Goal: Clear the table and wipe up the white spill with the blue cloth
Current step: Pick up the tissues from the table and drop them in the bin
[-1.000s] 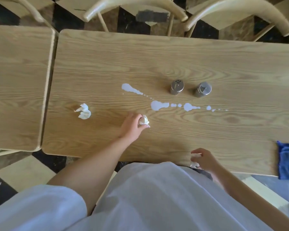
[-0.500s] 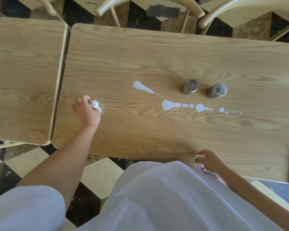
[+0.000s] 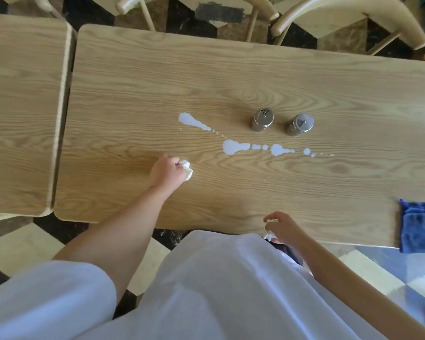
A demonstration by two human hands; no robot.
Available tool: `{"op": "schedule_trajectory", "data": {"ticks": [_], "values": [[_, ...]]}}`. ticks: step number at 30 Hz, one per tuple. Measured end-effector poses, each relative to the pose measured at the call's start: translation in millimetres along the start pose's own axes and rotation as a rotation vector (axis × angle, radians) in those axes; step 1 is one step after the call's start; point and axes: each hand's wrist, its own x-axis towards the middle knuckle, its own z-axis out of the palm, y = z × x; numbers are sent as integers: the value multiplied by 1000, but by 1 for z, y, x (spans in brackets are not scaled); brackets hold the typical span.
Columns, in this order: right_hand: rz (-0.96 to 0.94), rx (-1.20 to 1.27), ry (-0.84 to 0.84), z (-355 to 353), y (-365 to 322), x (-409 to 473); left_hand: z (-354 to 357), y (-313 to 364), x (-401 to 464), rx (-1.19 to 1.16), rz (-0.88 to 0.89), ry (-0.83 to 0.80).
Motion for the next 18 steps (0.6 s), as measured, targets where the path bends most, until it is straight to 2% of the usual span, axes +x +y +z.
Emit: {"op": "schedule_trajectory", "data": {"ticks": [4, 7, 12, 15, 18], "values": [[-36, -78, -40, 0, 18, -15, 5, 8, -13, -85, 54, -92], [-74, -129, -69, -10, 36, -25, 9, 0, -35, -188, -54, -66], [-125, -99, -15, -44, 86, -36, 48, -12, -103, -232, -223, 8], [-117, -5, 10, -71, 141, -29, 91, -9, -154, -190, -143, -39], [-117, -69, 41, -103, 208, -55, 144, 12, -211, -93, -32, -88]]}}
